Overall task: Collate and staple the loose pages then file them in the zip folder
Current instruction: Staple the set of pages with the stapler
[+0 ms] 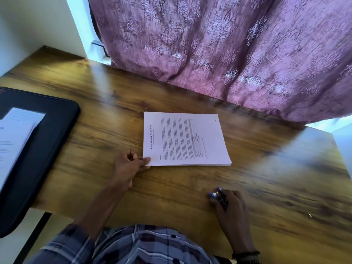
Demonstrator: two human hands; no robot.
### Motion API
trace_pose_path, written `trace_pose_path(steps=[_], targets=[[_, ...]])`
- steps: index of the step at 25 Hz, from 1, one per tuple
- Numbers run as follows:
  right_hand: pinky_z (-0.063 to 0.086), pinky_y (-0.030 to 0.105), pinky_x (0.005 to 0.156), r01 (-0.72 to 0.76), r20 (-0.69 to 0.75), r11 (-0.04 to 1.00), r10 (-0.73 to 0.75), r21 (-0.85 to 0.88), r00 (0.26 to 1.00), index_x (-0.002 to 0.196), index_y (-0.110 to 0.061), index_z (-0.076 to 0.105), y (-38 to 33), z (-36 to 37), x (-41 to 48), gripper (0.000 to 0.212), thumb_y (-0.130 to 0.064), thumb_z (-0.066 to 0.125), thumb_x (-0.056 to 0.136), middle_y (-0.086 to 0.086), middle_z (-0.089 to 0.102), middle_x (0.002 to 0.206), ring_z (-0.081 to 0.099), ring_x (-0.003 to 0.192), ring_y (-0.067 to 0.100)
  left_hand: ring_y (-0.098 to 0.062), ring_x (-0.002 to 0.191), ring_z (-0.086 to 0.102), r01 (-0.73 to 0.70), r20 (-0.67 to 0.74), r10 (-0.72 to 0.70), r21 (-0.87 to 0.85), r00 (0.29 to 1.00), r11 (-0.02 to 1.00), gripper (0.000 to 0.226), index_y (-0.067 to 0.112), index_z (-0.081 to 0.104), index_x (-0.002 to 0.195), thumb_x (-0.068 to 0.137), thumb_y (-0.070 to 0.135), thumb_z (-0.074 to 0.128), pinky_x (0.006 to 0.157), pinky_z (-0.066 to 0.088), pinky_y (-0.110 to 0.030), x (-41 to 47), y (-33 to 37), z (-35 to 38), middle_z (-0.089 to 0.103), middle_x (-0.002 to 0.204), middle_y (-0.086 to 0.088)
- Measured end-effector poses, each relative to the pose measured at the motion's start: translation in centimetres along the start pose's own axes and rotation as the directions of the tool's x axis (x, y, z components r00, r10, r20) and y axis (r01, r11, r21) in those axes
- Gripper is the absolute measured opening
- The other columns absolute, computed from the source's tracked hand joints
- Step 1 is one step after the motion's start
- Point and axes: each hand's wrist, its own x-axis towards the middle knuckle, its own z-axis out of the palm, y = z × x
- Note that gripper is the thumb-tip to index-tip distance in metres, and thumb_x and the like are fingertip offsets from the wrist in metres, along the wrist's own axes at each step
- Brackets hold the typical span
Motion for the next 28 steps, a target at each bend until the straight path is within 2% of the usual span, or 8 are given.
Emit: trace_pose_path(steps=[3,4,5,7,9,11,16,28], targets=[[0.042,0.011,0.066,0.088,0.009,0.972,-0.092,0.219,0.996,0.105,-0.025,0.062,-2.4,-0.1,0.8,0.018,-0.022,0.07,0.089,-0.019,0.061,0.085,0.062,0.082,-0.004,-0.026,0.075,0.069,0.049,-0.009,-0.049,-0.043,0.999,0.998,0.046,0.01,0.037,0.062,0.073,-0.015,0.073,0.051,0.058,-0.024,-0.4,-0.1,0.2,0.06,0.07,-0.011],[0.046,0.011,0.067,0.062,0.065,0.935,-0.09,0.35,0.994,0.101,-0.026,0.061,-3.5,0.0,1.1,0.012,-0.022,0.067,0.092,-0.017,0.064,0.081,0.063,0.077,-0.004,-0.025,0.075,0.069,0.064,-0.006,-0.065,-0.06,0.998,0.996,0.046,0.011,0.036,0.062,0.074,-0.016,0.072,0.051,0.058,-0.024,-0.6,0.0,0.2,0.059,0.069,-0.01],[0.051,0.018,0.066,-0.019,0.163,0.861,-0.074,0.508,0.984,0.097,-0.023,0.061,-4.9,0.2,1.1,0.007,-0.027,0.064,0.093,-0.01,0.065,0.079,0.064,0.073,0.002,-0.024,0.074,0.069,0.078,0.0,-0.078,-0.078,0.997,0.994,0.047,0.011,0.035,0.062,0.074,-0.016,0.072,0.051,0.058,-0.023,-0.9,0.0,0.3,0.059,0.069,-0.01],[0.052,0.028,0.062,-0.281,0.426,0.679,-0.052,0.678,0.903,0.093,-0.014,0.059,-7.8,1.2,1.0,0.025,-0.039,0.059,0.095,0.003,0.062,0.078,0.061,0.068,0.014,-0.023,0.073,0.069,0.1,0.007,-0.099,-0.114,0.995,0.988,0.049,0.013,0.034,0.063,0.074,-0.017,0.071,0.051,0.058,-0.024,-1.4,-0.1,0.6,0.058,0.069,-0.01],[0.046,0.027,0.058,-0.48,0.618,0.589,-0.042,0.65,0.785,0.095,-0.013,0.061,-10.2,2.8,0.9,0.037,-0.049,0.057,0.094,0.002,0.058,0.075,0.054,0.06,0.011,-0.024,0.074,0.069,0.12,0.013,-0.119,-0.148,0.993,0.982,0.05,0.014,0.033,0.065,0.074,-0.017,0.071,0.051,0.058,-0.024,-1.9,-0.3,0.9,0.058,0.072,-0.013],[0.043,0.024,0.055,-0.557,0.704,0.595,-0.023,0.58,0.709,0.098,-0.015,0.062,-11.7,4.2,1.1,0.043,-0.056,0.049,0.096,-0.001,0.056,0.071,0.048,0.057,0.01,-0.024,0.069,0.071,0.125,0.016,-0.124,-0.159,0.992,0.979,0.05,0.014,0.034,0.066,0.073,-0.017,0.072,0.051,0.058,-0.024,-2.4,-0.5,1.2,0.059,0.073,-0.016],[0.042,0.024,0.054,-0.591,0.703,0.551,0.011,0.589,0.711,0.107,-0.013,0.065,-13.1,5.4,2.1,0.046,-0.054,0.045,0.098,0.0,0.061,0.071,0.051,0.058,0.01,-0.022,0.06,0.071,0.107,-0.013,-0.111,-0.179,0.994,0.978,0.046,0.012,0.038,0.069,0.072,-0.016,0.073,0.048,0.056,-0.025,-3.2,-0.1,1.3,0.062,0.07,-0.017],[0.044,0.028,0.061,-0.588,0.693,0.427,-0.141,0.687,0.707,0.119,-0.004,0.066,-13.0,5.1,2.0,0.054,-0.05,0.048,0.096,0.008,0.067,0.09,0.055,0.067,0.012,-0.02,0.05,0.064,0.07,-0.053,-0.078,-0.144,0.995,0.987,0.043,0.011,0.039,0.073,0.072,-0.014,0.074,0.045,0.052,-0.024,-3.7,0.4,1.6,0.062,0.069,-0.017]])
